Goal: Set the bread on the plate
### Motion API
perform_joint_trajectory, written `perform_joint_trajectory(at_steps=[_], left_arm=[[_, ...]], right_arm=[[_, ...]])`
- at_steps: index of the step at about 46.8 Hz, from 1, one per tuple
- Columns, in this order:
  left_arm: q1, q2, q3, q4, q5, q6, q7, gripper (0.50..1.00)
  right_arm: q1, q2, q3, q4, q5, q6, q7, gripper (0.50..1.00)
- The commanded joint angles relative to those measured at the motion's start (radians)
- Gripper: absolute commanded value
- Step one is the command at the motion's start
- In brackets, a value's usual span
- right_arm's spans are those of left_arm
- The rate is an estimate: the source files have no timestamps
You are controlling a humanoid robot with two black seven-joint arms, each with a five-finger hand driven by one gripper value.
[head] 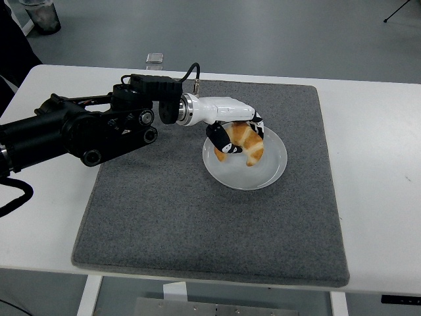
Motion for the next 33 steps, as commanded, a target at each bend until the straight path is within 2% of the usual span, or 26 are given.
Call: perform_joint_trajectory(at_steps=[1,11,33], left_arm=[[0.001,0.0,0.039,0.001,-0.006,0.033,-0.001,0.5],[0.003,-0.002,0.077,0.001,-0.011,0.067,-0.001,0.5],[0.015,-0.011,0.088,0.022,-0.002,0.068,0.002,0.5]], right_arm=[[0.0,0.0,0.0,0.0,0.0,0.0,0.0,0.952],[0.0,0.0,0.0,0.0,0.0,0.0,0.0,0.952],[0.0,0.0,0.0,0.0,0.0,0.0,0.0,0.952]])
